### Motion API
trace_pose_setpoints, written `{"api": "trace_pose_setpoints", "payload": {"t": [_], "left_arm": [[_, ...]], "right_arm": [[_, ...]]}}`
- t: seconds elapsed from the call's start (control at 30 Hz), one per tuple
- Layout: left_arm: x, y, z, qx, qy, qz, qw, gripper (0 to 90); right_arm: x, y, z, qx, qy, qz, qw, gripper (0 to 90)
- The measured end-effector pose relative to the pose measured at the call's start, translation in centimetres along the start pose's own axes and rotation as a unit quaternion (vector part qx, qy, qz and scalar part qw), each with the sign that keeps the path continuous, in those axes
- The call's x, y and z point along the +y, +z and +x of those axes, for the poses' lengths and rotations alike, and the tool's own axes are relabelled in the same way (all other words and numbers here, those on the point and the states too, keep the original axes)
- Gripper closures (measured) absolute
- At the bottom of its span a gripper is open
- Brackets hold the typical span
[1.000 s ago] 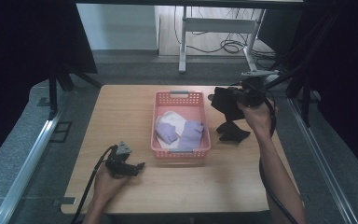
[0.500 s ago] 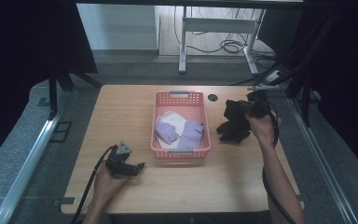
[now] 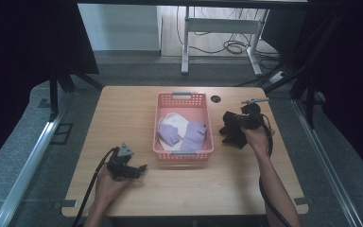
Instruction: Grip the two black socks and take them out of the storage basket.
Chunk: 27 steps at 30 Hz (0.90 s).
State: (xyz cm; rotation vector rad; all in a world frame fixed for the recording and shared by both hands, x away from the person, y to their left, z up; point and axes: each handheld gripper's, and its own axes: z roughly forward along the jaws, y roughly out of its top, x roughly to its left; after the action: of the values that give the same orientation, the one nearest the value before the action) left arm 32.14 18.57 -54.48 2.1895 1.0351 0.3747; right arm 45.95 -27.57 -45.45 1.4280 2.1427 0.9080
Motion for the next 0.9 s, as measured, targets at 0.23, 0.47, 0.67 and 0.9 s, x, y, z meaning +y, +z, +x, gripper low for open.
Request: {"api": "trace_pose_setpoints", "payload": {"t": [0.23, 0.47, 0.67, 0.9], "left_arm": [[0.0, 0.0, 0.0, 0.0, 0.0, 0.0, 1.0, 12.6], [0.0, 0.0, 0.0, 0.0, 0.0, 0.0, 1.0, 12.6], [0.0, 0.0, 0.0, 0.0, 0.0, 0.0, 1.0, 12.6], [0.0, 0.0, 0.0, 0.0, 0.002, 0.001, 1.0, 12.6]], "right_arm": [[-1.5, 1.8, 0.1, 0.01, 0.005, 0.023, 0.9997, 85.7], [-1.1, 1.3, 0.2, 0.02, 0.003, 0.018, 0.9996, 69.4], [-0.6, 0.7, 0.2, 0.024, -0.001, 0.01, 0.9997, 56.2], [-0.3, -0.3, 0.6, 0.031, -0.012, 0.0, 0.9995, 48.3]]}}
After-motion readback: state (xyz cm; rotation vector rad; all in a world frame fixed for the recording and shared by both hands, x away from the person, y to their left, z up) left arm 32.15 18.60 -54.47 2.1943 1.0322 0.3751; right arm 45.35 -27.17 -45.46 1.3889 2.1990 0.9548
